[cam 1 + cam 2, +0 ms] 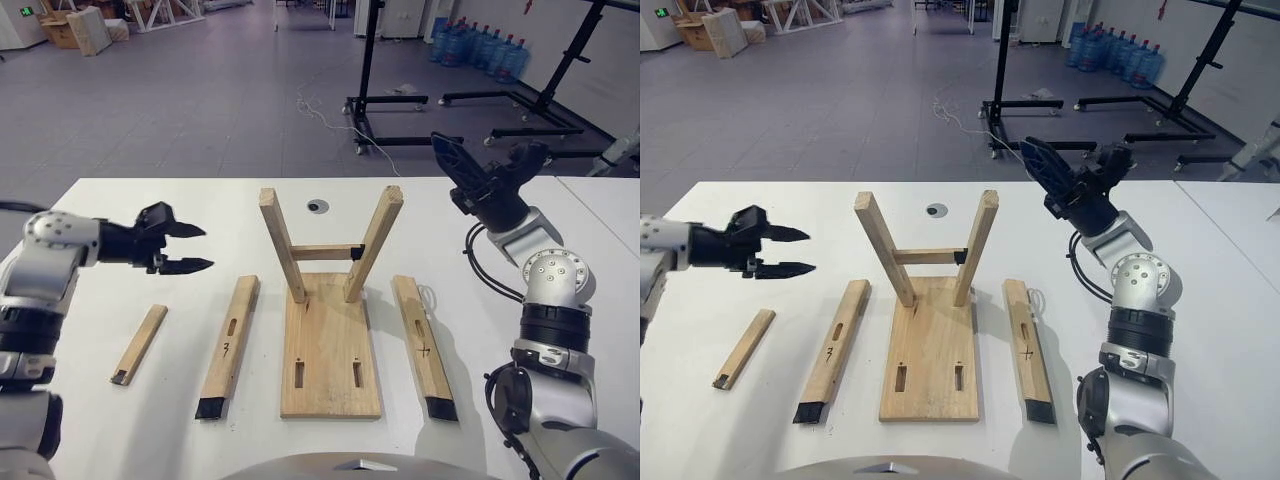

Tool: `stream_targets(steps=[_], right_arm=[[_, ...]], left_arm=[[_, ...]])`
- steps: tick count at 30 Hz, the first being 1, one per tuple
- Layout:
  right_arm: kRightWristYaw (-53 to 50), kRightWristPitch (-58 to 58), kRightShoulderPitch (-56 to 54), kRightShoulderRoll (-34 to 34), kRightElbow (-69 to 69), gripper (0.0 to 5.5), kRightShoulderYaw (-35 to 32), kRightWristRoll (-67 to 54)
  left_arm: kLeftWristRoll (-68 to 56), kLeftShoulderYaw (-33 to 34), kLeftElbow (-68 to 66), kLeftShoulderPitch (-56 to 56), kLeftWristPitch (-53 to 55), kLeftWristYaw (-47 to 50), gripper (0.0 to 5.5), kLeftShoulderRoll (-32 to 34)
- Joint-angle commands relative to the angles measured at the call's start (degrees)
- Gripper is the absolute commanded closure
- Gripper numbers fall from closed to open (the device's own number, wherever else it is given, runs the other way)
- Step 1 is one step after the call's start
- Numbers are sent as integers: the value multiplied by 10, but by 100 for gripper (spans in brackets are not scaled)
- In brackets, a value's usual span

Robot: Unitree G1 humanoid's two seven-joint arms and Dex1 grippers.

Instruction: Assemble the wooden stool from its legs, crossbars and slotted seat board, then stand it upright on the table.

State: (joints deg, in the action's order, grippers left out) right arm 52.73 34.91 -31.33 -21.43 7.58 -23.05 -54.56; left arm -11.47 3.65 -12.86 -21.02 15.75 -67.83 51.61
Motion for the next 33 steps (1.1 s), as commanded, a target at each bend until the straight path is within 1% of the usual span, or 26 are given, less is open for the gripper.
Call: stream_targets(steps=[1,2,3,4,6,12,16,17,18,22,27,30,31,33], right_arm=[[-32,3,51,-6,-62,211,1,7],[-40,8,66,-11,-77,211,-2,4],[-46,13,81,-16,-92,211,-7,-1],[-52,16,96,-21,-108,211,-8,-2],[-61,20,115,-29,-125,211,-9,-3],[-75,26,120,-42,-137,211,-9,-16],[-76,27,121,-41,-142,211,-1,-14],[-76,28,118,-43,-140,211,-1,-15],[-76,28,116,-45,-138,211,-2,-15],[-73,29,114,-55,-136,211,0,-16],[-73,30,117,-61,-138,211,2,-22],[-71,32,117,-66,-137,211,0,-26],[-68,32,113,-68,-133,211,1,-26],[-62,34,106,-74,-122,211,3,-27]], left_arm=[[-13,183,216,219,143,187,201,-83],[-11,211,281,278,159,216,201,-109],[-5,224,322,317,171,237,201,-125],[-6,241,346,360,180,255,201,-148],[-9,246,361,420,182,269,201,-174],[0,228,339,481,178,301,201,-195],[9,203,290,491,177,318,201,-198],[11,195,280,499,177,319,218,-201],[12,189,273,507,175,320,222,-204],[4,178,266,532,169,329,288,-214],[9,155,264,530,171,352,366,-215],[9,142,275,525,153,360,407,-217],[8,139,284,523,146,368,418,-223],[2,131,310,527,137,381,422,-237]])
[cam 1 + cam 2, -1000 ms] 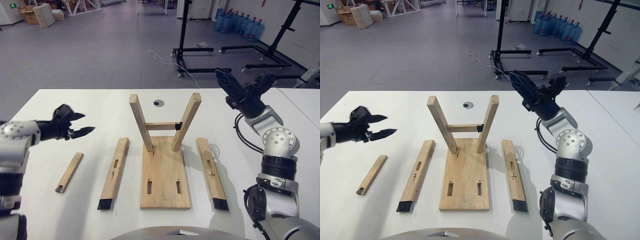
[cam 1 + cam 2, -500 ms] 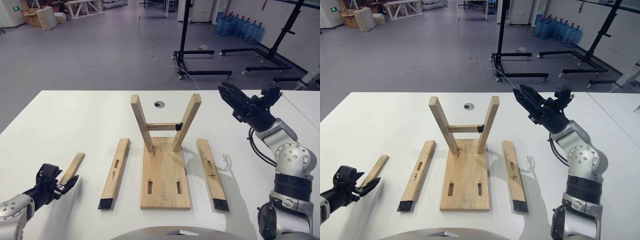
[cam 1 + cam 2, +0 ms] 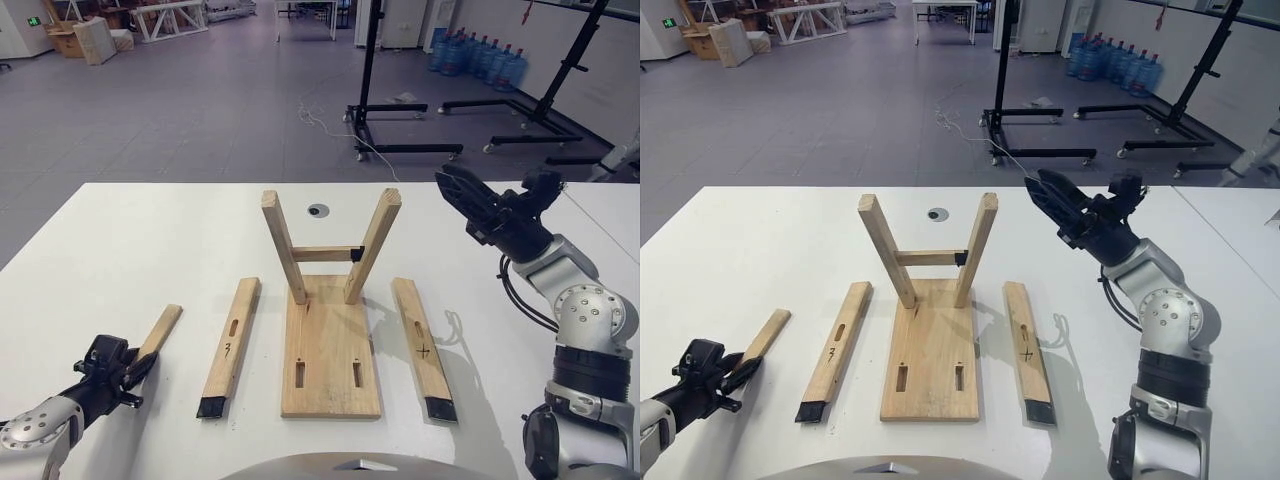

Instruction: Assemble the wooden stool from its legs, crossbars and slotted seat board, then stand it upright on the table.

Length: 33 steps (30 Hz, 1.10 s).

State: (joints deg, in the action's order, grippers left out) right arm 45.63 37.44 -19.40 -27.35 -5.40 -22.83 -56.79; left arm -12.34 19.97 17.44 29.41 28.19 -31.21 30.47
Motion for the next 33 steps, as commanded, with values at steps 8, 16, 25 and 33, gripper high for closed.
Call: stream_targets(steps=[8,16,25,33], right_arm=[[21,21,-41,-29,31,211,3,-14],[47,148,44,-46,-61,211,-10,-162],[-169,153,61,91,-174,211,118,-260],[-220,106,62,146,-155,211,159,-215]], left_arm=[[-35,-9,115,-36,-43,42,422,-55],[-255,-18,299,-171,-108,-10,422,-50],[18,-199,220,-236,-214,-37,422,9],[114,-257,180,-275,-263,-25,422,4]])
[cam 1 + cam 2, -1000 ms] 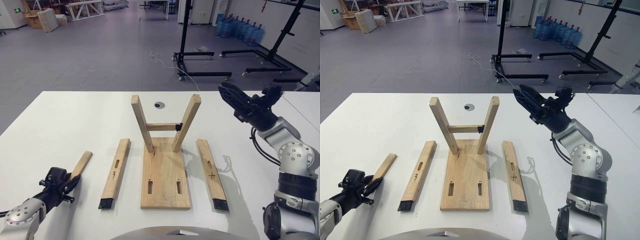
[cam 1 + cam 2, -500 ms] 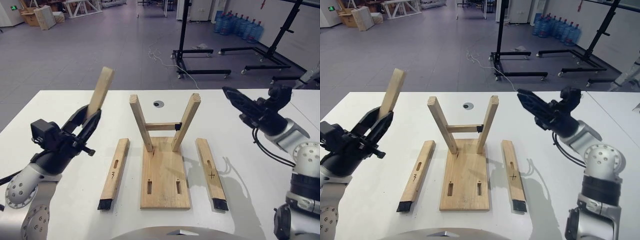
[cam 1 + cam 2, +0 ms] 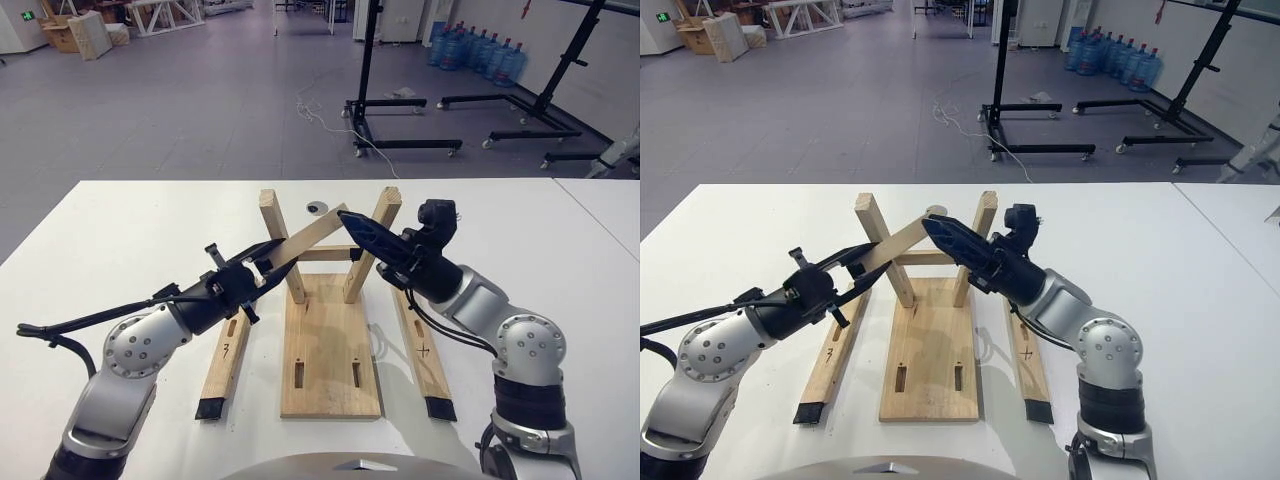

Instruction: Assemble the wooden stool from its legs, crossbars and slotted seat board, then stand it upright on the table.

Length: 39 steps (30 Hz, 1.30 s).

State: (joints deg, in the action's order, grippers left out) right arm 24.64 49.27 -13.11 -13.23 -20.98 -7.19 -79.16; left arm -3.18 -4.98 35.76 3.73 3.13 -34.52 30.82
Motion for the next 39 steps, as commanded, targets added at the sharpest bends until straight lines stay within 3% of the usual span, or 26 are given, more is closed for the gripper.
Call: stream_targets(steps=[1,7,14,20,39], right_arm=[[-7,-10,4,1,-2,211,-1,0],[29,13,40,-31,0,211,9,-18],[14,-17,-32,32,90,211,41,32],[2,-26,-77,68,117,211,20,20],[16,-31,-76,88,142,505,29,108]], left_arm=[[28,-1,-6,-20,-13,15,422,-1],[33,16,-33,-44,-24,43,422,-15],[31,-20,-45,-39,-26,15,422,-11],[27,-23,-55,-38,-31,-1,422,-2],[25,-16,-77,-50,-42,9,422,-9]])
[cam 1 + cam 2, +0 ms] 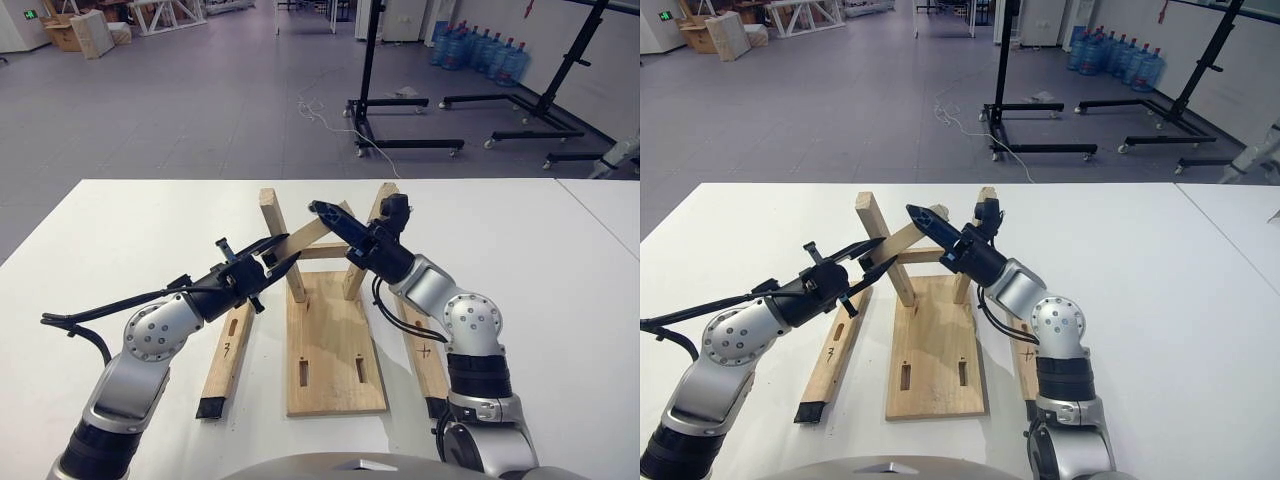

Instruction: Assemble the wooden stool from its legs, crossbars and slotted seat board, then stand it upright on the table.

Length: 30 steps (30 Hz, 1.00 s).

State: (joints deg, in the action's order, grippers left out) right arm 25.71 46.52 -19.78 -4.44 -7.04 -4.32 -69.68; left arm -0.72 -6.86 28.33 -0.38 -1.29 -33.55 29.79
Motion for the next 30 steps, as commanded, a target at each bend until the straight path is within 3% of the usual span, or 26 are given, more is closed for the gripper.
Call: stream_targets(steps=[1,11,12,16,21,25,28,30], right_arm=[[8,-4,-10,1,3,511,-1,14],[11,-9,-20,4,-13,511,-41,-16],[11,-9,-21,1,-16,511,-45,-18],[-7,-7,-25,-19,-38,511,-73,-32],[-48,40,-5,-128,-93,511,-166,-181],[-40,151,108,-269,-108,511,-179,-304],[-111,172,222,-332,-139,511,-183,-305],[-196,129,265,-325,-142,511,-192,-200]], left_arm=[[1,3,-3,-9,2,1,422,0],[3,3,-24,-3,10,13,422,-13],[-15,9,-22,-2,33,16,383,-21],[-51,32,-13,12,61,26,328,-36],[-50,44,21,54,70,43,260,-38],[-16,54,43,96,53,87,235,-55],[16,78,49,138,42,150,235,-90],[43,91,57,177,41,194,235,-113]])
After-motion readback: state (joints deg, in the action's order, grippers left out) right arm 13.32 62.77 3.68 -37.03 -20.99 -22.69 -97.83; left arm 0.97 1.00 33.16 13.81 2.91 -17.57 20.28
